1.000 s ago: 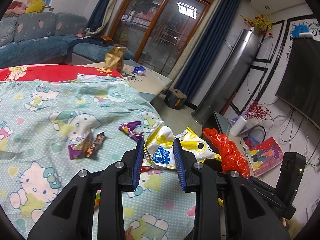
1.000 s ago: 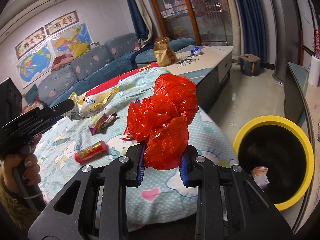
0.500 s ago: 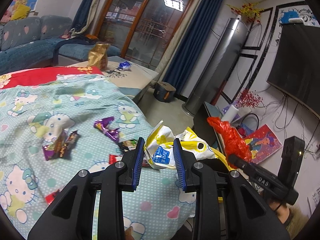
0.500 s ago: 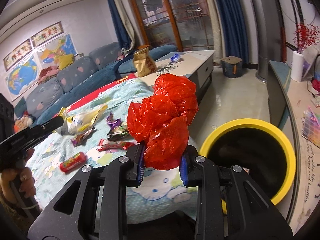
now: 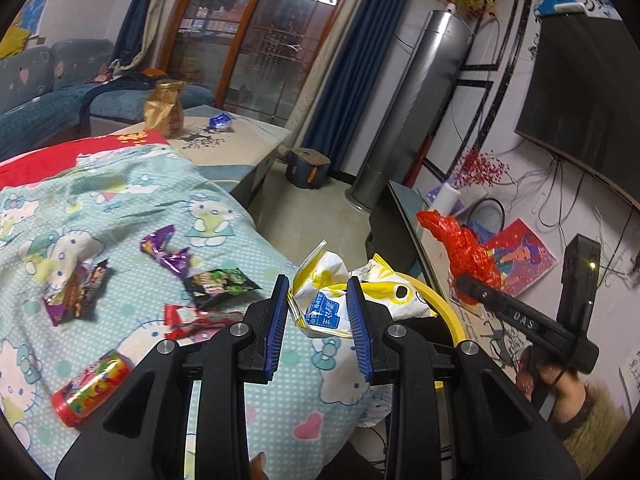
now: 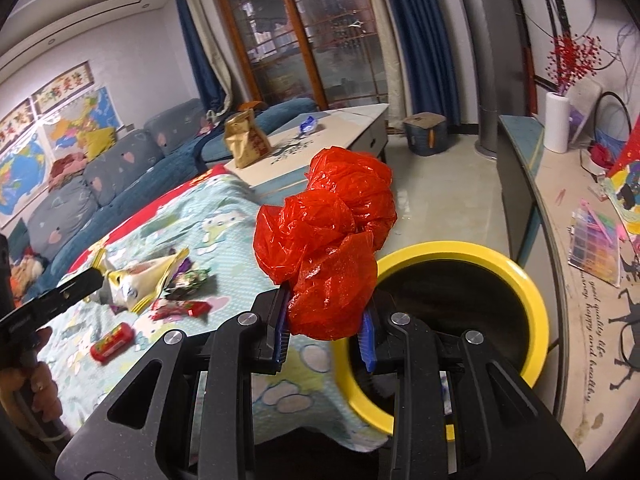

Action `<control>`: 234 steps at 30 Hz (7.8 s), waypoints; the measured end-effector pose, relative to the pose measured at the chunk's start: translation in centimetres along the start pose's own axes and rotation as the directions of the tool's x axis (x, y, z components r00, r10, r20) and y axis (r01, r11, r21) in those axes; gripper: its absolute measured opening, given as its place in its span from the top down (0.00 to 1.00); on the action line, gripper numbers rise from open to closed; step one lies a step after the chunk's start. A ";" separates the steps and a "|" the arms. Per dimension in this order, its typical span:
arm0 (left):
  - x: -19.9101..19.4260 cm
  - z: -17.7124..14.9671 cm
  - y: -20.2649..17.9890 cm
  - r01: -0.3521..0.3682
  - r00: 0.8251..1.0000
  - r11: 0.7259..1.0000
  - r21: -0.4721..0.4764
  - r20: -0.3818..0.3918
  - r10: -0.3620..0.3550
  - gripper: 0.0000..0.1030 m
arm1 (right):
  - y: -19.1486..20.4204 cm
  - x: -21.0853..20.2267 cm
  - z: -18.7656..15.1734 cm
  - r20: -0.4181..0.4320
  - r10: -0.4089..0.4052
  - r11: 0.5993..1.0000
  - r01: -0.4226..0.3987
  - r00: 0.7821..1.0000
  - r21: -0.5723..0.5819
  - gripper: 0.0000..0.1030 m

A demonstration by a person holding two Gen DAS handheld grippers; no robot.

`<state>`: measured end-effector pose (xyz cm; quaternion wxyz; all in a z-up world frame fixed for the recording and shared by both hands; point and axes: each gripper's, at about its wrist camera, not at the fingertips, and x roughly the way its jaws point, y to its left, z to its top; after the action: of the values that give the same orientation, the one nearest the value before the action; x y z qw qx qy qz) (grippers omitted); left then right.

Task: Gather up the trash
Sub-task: 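Carry the chip bag and red netting with both tools over the yellow bin, then open both tools to drop the chip bag and netting into the bin, then move both tools back over the candy on the bed, then grasp the red candy tube with the left tool while the right tool grasps the red candy bar, then carry the candy tube and candy bar with both tools over the yellow bin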

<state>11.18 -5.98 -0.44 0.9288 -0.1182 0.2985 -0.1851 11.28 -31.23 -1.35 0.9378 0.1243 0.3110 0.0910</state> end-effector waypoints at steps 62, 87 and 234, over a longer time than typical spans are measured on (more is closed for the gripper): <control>15.9 -4.7 -10.3 0.131 0.966 0.970 0.204 -0.244 -0.079 0.08 | -12.1 2.2 -1.4 -0.177 -0.145 0.966 0.178 0.973 0.186 0.46; 6.4 -1.7 -4.2 -0.082 0.996 0.988 0.130 -0.012 0.084 0.06 | -4.4 0.9 -0.1 -0.056 -0.046 0.997 0.050 0.997 0.065 0.35; 0.2 -1.3 0.1 -0.107 0.992 0.982 0.157 -0.052 0.116 0.71 | 4.0 2.8 -1.0 -0.138 0.195 0.973 -0.209 0.971 -0.099 0.83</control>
<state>10.61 -6.17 -1.59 0.9345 -0.0234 0.3177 -0.1588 12.48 -26.53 -2.50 0.9074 0.0961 0.3504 0.2113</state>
